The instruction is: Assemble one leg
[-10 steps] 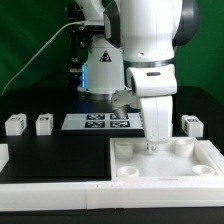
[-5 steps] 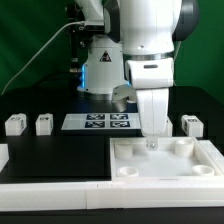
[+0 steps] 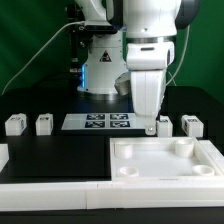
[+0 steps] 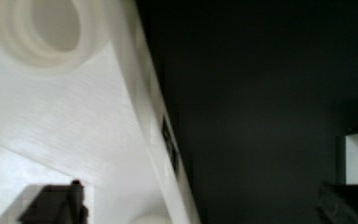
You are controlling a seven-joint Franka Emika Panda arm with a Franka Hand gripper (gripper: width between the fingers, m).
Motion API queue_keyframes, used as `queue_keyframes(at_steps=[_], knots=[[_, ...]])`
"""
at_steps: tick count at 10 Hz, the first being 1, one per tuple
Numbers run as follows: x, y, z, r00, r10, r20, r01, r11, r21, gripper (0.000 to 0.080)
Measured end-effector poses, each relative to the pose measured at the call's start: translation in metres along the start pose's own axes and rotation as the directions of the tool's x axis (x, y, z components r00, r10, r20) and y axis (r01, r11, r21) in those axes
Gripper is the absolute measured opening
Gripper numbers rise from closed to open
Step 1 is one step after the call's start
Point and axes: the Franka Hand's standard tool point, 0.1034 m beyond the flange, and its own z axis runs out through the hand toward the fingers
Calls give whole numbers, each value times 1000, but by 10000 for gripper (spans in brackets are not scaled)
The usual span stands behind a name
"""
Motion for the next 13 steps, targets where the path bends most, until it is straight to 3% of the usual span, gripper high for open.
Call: queue_keyframes(at_steps=[3,6,7,9,11,13], knots=[[0,-1,1,999,35,-1,-35,999,0,649],[1,-2,2,938,346,-8,-346,938,9,649],[1,-3,3,877,480,-14,-480,877,16,649],[1,-19,8,654,756,-15,-756,654,37,649],[26,-33,7,415,910,-3,-909,414,48,649],[46,-41,6,382,924,-1,-923,382,51,649]])
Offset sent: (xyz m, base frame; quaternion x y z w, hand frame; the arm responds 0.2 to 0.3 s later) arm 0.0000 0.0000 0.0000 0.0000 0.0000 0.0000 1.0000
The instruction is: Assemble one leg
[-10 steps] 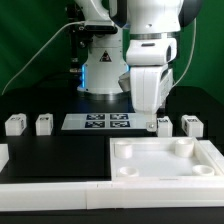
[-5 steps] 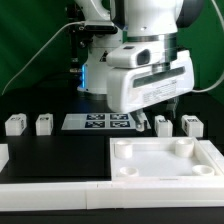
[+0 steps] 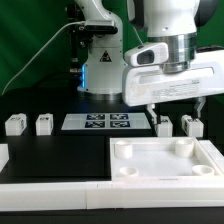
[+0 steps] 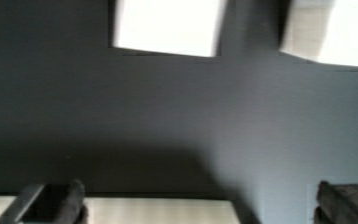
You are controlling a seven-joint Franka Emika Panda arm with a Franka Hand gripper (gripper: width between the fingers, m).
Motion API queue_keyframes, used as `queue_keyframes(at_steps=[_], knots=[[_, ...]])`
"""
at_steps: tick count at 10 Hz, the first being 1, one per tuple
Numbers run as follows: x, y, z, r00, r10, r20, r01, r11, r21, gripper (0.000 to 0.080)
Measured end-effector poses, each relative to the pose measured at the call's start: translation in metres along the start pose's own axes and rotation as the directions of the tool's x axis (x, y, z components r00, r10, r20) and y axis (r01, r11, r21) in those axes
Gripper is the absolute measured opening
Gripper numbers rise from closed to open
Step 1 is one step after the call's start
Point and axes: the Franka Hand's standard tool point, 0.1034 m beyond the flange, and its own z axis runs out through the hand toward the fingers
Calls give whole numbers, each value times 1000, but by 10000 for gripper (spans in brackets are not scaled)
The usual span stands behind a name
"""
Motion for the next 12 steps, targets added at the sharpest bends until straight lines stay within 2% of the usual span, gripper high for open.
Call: queue_keyframes(at_steps=[3,4,7,9,12], knots=[[1,-35,2,1000,4,-5,-4,1000,9,649],[1,-40,4,1000,-10,-5,10,1000,11,649],[-1,-37,4,999,-15,33,15,1000,5,649],[-9,-29,4,976,4,218,-3,1000,-6,649],[-14,-39,7,883,17,469,-8,1000,-20,649]])
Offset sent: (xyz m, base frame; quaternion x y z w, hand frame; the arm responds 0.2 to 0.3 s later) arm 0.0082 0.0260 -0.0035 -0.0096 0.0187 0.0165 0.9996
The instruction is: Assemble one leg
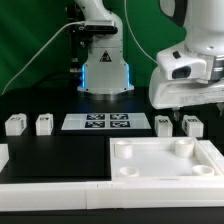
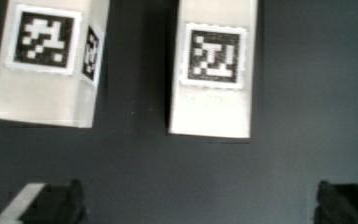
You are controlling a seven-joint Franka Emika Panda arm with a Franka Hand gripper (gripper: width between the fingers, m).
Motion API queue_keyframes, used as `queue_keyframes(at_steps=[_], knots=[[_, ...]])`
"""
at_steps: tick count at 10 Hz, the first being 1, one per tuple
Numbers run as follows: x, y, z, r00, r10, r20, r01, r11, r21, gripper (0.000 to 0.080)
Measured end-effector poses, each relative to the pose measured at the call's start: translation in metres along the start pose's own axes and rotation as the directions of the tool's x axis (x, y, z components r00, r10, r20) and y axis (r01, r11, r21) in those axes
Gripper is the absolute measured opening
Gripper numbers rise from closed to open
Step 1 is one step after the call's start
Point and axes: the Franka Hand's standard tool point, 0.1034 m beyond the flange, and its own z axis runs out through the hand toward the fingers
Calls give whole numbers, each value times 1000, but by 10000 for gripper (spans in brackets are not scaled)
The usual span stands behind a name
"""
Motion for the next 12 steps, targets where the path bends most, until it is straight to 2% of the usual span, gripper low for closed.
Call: queue_keyframes(at_steps=[2,3,8,10,12], knots=[[-5,-3,4,981,2,195,0,1000,-8,649],[-2,-3,5,973,3,231,-2,1000,-6,649],[-3,-14,29,975,2,223,1,1000,-15,649],[-6,-13,30,966,3,257,2,1000,-17,649],[-16,-9,32,926,7,378,3,1000,-26,649]])
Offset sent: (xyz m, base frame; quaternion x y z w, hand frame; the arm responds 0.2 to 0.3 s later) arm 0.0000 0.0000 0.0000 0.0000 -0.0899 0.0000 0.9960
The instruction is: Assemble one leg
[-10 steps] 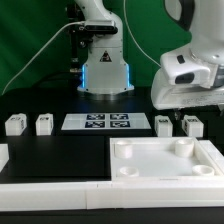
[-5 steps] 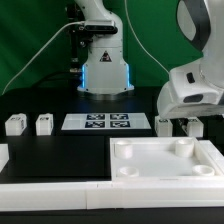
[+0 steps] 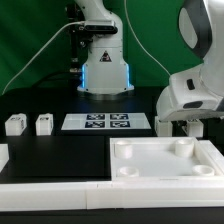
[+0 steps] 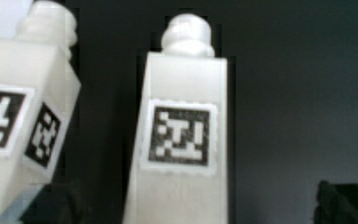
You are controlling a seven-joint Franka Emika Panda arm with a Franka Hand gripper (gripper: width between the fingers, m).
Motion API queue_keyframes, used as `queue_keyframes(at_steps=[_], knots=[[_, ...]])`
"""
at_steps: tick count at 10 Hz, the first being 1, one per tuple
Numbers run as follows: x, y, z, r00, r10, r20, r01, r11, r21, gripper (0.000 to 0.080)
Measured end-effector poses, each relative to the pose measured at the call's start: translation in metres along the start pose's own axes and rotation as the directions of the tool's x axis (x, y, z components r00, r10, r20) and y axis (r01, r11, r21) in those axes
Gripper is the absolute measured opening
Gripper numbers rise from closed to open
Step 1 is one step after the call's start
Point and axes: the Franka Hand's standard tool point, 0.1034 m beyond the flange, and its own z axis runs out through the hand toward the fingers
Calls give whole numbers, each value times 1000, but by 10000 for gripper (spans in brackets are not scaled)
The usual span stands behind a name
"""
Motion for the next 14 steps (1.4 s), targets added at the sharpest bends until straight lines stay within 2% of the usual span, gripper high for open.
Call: queue_keyframes(at_steps=[1,2,10,11,12,13,14], knots=[[1,0,3,996,-2,89,2,1000,-2,649],[8,-1,4,996,-3,91,3,1000,2,649],[8,0,20,996,0,86,0,1000,0,649],[8,0,20,996,0,86,0,1000,0,549],[8,0,20,996,0,87,0,1000,0,549],[8,0,20,996,0,86,0,1000,0,367],[8,1,20,996,1,87,-1,1000,0,291]])
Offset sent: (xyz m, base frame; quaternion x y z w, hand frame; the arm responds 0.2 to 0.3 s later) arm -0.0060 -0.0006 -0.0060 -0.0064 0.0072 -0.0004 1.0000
